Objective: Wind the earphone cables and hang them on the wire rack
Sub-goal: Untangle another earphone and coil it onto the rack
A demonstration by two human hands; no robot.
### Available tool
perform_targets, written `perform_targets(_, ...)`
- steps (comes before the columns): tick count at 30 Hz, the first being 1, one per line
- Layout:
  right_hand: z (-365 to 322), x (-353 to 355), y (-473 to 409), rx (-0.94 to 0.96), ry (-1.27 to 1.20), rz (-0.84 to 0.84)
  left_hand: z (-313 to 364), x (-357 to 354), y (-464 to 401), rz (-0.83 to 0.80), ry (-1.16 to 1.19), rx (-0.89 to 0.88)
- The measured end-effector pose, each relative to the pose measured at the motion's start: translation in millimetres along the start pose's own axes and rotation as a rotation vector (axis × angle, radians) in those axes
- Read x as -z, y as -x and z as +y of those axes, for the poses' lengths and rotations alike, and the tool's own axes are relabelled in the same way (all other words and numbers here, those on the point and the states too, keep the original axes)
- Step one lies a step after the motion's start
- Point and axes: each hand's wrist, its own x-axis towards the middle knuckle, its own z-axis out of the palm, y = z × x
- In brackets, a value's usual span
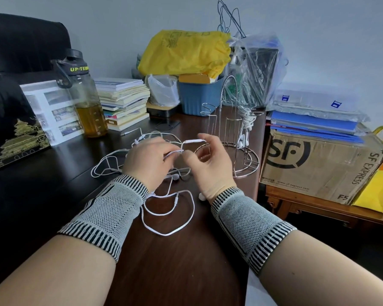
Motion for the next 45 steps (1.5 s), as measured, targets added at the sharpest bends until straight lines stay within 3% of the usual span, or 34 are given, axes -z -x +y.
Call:
perform_targets(4, 1.7, -2.2, 1.7, 0.080, 0.114, -0.112, 3.9, -0.4, -1.3, -0.071, -0.043, -0.037)
perform_targets(7, 5.1, -2.1, -0.7, 0.074, 0.053, -0.088, 3.9, -0.7, -0.6, -0.068, 0.053, -0.057)
perform_targets(10, 2.4, -4.6, 1.9, 0.056, -0.074, -0.159, 4.6, -1.2, -0.4, -0.072, 0.061, -0.046)
perform_targets(16, -2.2, -3.2, 6.6, 0.085, -0.106, -0.252, 4.3, 1.9, 1.0, -0.055, 0.037, -0.016)
perform_targets(22, 6.5, -3.3, -1.6, 0.061, 0.028, -0.076, 5.8, -2.5, 0.4, -0.014, 0.106, 0.052)
perform_targets(27, 2.7, 6.6, -9.4, -0.232, -0.328, 0.123, 2.7, -0.5, 1.1, 0.074, 0.171, 0.234)
perform_targets(31, 2.2, 9.6, -13.7, -0.356, -0.579, 0.224, -9.4, 0.5, -2.8, 0.168, 0.189, 0.372)
perform_targets(36, 1.7, 11.4, -14.8, -0.407, -0.661, 0.269, -18.6, 3.0, -5.0, 0.227, 0.123, 0.596)
perform_targets(39, -0.3, 12.6, -14.6, -0.429, -0.713, 0.253, -25.8, 4.0, -3.4, 0.176, 0.058, 0.689)
perform_targets(42, -3.2, 13.4, -14.3, -0.455, -0.787, 0.156, -24.4, 4.9, -2.4, 0.107, -0.038, 0.626)
perform_targets(45, -6.2, 14.5, -11.1, -0.518, -0.859, 0.018, -13.9, 5.5, -2.4, 0.089, -0.097, 0.391)
